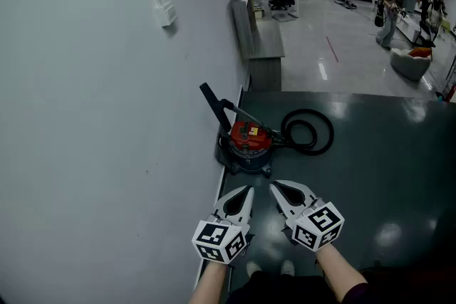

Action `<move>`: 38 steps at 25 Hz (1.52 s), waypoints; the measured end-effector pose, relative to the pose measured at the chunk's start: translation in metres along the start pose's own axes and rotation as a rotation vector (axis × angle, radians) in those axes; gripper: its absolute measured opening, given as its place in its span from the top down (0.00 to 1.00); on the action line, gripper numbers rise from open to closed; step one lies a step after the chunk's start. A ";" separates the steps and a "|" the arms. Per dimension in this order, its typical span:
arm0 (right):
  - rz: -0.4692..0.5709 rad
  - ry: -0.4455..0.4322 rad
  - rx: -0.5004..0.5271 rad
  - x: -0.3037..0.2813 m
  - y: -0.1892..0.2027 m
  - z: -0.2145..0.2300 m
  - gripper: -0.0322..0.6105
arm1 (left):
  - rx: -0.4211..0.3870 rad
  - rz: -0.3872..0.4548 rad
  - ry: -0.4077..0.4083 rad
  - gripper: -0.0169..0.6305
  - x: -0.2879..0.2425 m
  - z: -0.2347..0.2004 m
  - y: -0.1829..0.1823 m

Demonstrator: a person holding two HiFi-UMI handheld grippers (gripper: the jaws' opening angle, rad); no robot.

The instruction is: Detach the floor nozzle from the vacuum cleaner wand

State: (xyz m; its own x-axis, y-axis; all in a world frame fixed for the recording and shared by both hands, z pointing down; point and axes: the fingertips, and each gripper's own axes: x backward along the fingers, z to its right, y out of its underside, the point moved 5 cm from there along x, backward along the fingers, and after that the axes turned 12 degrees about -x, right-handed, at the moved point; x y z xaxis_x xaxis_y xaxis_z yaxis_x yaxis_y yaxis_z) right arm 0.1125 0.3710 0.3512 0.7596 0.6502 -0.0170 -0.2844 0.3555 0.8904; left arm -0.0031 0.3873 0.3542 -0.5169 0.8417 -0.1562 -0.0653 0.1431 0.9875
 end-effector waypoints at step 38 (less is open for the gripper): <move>-0.034 0.057 -0.043 -0.072 0.004 0.087 0.92 | 0.022 -0.042 0.002 0.97 -0.093 -0.082 0.014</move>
State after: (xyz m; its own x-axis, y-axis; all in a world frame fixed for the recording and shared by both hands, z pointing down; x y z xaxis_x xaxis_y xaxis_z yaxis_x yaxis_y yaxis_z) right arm 0.1077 0.2667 0.3957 0.7349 0.6742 -0.0736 -0.2852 0.4056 0.8684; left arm -0.0255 0.2683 0.3837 -0.5156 0.8337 -0.1976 -0.0687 0.1896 0.9795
